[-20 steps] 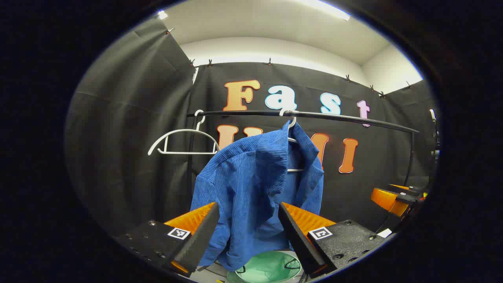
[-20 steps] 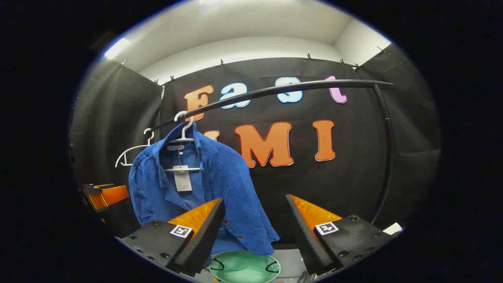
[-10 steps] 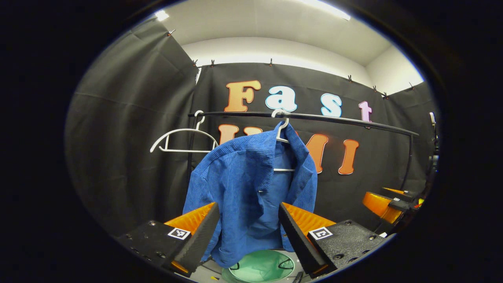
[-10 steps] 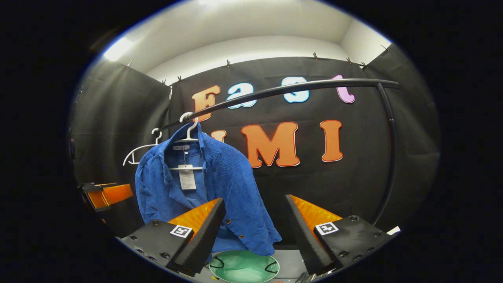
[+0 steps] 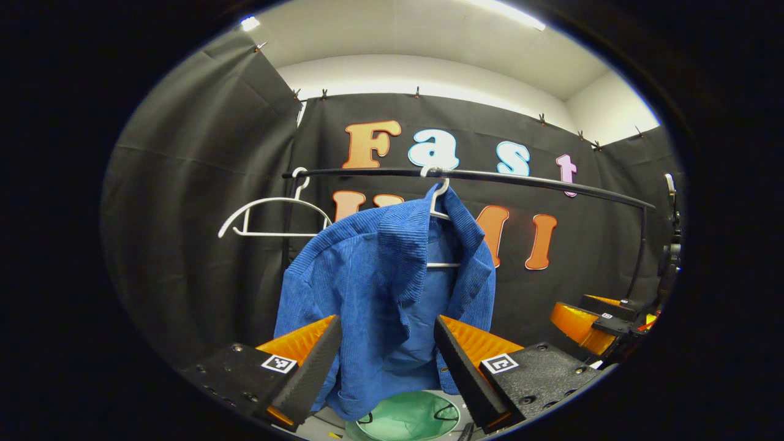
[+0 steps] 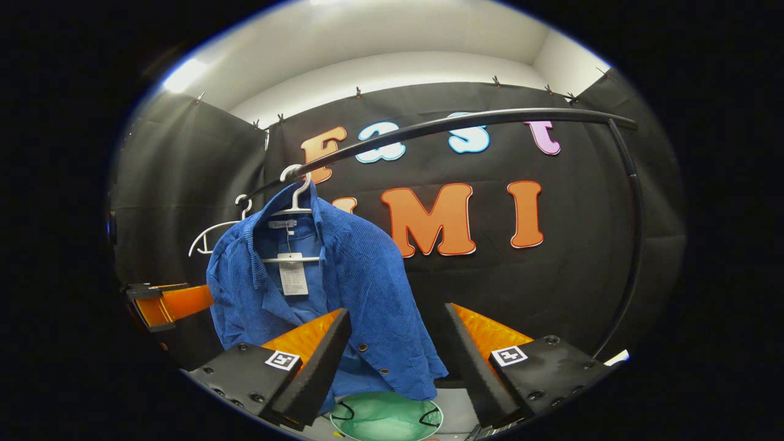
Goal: Grasp the clothes on the hanger with both hands and then place them into the laundry hamper below.
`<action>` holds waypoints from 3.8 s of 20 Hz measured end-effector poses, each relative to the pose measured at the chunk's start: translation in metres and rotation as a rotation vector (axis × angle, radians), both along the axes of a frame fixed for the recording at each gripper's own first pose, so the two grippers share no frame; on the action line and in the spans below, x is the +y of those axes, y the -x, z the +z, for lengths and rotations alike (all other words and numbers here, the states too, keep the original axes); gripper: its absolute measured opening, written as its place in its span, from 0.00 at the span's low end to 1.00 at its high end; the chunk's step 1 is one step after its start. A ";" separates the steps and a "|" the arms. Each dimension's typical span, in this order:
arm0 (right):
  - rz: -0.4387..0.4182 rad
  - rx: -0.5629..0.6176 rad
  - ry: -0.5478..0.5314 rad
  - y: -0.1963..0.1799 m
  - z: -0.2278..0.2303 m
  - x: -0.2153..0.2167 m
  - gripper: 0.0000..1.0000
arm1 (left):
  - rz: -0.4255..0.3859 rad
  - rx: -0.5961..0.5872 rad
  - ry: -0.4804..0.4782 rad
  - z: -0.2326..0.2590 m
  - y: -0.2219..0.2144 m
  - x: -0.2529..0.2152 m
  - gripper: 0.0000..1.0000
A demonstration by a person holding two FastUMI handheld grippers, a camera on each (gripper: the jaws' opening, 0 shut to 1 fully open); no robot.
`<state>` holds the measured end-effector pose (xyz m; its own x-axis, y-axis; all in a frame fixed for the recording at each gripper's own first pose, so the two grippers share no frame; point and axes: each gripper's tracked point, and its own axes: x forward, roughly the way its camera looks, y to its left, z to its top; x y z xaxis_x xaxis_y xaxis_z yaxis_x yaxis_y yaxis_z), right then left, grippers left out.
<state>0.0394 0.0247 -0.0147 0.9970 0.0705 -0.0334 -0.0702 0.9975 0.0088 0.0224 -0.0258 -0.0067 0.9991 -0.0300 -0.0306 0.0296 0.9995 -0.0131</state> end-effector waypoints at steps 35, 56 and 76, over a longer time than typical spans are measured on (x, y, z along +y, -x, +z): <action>0.223 0.105 -0.123 -0.141 -0.058 0.107 0.09 | -0.111 0.098 0.013 -0.066 -0.123 -0.006 0.98; 0.305 0.091 -0.489 -0.145 -0.015 0.062 0.08 | -0.268 0.170 0.169 -0.038 -0.114 -0.012 0.01; 0.334 -0.042 -0.896 -0.184 0.078 -0.025 0.07 | -0.184 -0.016 0.169 0.094 -0.084 0.095 0.00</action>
